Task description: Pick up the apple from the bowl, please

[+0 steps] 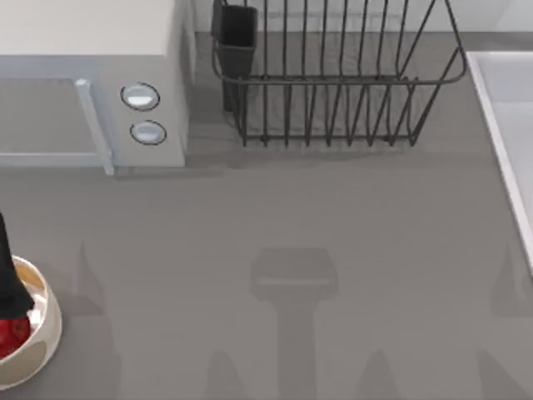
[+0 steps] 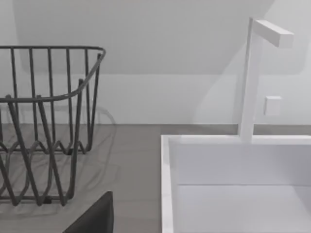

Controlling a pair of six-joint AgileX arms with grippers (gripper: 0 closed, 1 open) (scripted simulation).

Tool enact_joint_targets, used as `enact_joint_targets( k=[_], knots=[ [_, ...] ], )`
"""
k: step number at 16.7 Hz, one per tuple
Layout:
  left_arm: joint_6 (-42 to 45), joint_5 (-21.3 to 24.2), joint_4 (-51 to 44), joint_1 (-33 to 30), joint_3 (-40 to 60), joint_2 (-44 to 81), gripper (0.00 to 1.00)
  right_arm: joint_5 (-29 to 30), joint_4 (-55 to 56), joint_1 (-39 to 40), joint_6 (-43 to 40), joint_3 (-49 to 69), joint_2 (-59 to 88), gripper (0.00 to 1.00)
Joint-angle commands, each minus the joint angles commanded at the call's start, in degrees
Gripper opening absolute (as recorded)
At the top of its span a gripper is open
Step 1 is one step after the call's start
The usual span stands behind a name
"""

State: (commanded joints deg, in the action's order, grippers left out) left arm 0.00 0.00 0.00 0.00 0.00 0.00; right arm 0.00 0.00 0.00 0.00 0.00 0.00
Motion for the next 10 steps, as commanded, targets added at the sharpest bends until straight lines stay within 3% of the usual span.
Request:
enact_joint_targets(
  k=[10],
  knots=[
    [0.02,0.00,-3.67,-0.04,3.20,3.80,1.00,0.00,0.00,0.00,0.00,0.00,0.00,1.00]
  ],
)
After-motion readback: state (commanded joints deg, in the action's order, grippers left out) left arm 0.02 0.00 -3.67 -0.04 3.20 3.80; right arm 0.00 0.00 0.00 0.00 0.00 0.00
